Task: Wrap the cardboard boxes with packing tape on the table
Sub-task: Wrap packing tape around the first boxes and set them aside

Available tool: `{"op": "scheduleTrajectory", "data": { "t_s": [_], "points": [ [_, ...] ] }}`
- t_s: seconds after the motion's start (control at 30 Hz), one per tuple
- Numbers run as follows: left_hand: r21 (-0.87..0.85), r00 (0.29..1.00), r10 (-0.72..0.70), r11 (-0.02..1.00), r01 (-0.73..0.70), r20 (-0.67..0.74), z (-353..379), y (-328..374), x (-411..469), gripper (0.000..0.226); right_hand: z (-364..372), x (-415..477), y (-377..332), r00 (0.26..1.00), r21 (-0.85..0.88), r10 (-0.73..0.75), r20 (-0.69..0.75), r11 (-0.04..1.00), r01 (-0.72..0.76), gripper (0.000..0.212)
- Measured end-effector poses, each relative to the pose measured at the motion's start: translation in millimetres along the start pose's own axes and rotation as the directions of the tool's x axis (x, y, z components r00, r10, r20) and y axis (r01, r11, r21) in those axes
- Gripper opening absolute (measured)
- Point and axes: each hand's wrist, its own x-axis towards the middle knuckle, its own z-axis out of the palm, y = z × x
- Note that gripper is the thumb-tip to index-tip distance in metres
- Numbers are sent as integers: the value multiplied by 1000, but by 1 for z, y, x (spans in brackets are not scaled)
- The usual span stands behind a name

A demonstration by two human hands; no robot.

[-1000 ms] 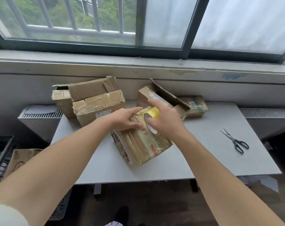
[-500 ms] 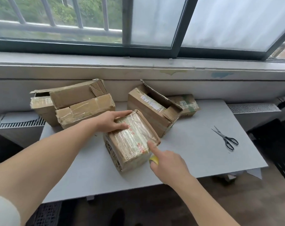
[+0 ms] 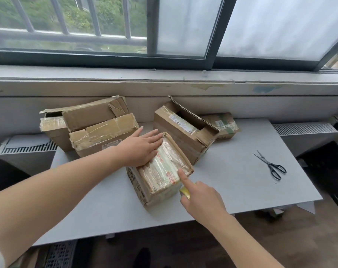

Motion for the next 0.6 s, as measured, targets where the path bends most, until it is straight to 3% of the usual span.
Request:
{"op": "scheduleTrajectory", "data": {
  "t_s": [0.23, 0.47, 0.6],
  "points": [
    [-189, 999, -10, 982, 20, 53, 8, 67, -3, 75, -2, 3, 1, 1000, -61, 3, 29, 998, -1, 73],
    [-125, 984, 175, 978, -169, 36, 7, 75, -19, 81, -1, 6, 1, 1000, -19, -13, 9, 1000, 13, 71],
    [-83, 985, 164, 984, -160, 45, 11, 80, -20, 88, 4, 4, 5, 999, 12, -42, -20, 999, 42, 72]
  ]
}}
